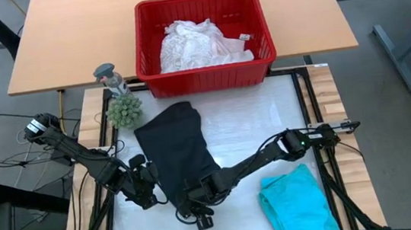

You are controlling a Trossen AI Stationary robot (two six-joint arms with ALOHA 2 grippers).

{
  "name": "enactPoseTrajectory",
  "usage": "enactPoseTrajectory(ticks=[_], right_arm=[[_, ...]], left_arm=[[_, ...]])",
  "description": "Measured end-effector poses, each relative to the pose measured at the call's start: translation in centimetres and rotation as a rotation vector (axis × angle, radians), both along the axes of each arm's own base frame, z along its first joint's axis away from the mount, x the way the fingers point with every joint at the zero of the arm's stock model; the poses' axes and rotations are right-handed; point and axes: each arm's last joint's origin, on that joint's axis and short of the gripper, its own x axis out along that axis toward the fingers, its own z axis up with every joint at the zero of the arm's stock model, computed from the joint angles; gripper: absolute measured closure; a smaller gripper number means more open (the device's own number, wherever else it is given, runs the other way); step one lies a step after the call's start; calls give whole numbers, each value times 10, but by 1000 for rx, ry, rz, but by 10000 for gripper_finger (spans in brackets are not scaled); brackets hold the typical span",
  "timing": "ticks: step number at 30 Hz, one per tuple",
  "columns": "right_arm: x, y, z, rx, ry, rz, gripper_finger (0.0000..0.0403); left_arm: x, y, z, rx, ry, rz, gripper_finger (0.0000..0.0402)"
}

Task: Fold Laundry from Bin
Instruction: Fold the black shorts

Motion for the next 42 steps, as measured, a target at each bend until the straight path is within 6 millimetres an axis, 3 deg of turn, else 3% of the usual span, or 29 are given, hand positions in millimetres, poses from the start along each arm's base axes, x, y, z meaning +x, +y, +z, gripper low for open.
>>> enactPoseTrajectory(ticks=[9, 14, 23, 27, 30, 36, 42], right_arm=[[-1, 4, 6, 96, 22, 61, 237], [0, 4, 17, 112, 8, 71, 227], [-4, 4, 57, 78, 8, 96, 257], [-2, 6, 58, -27, -55, -53, 313], [1, 8, 52, -89, -98, -128, 382], [5, 18, 29, -27, -133, -221, 387], [-2, 27, 5, 18, -72, -254, 387]], left_arm=[[4, 7, 0, 53, -13, -7, 401], [4, 7, 0, 86, -17, -36, 401], [3, 8, 3, 86, -36, -28, 402], [-5, 13, 17, 28, -98, -5, 401], [-17, 22, 32, -9, -164, 23, 401], [-38, 38, 54, -42, -303, 110, 401], [-39, 40, 55, -28, -318, 131, 401]])
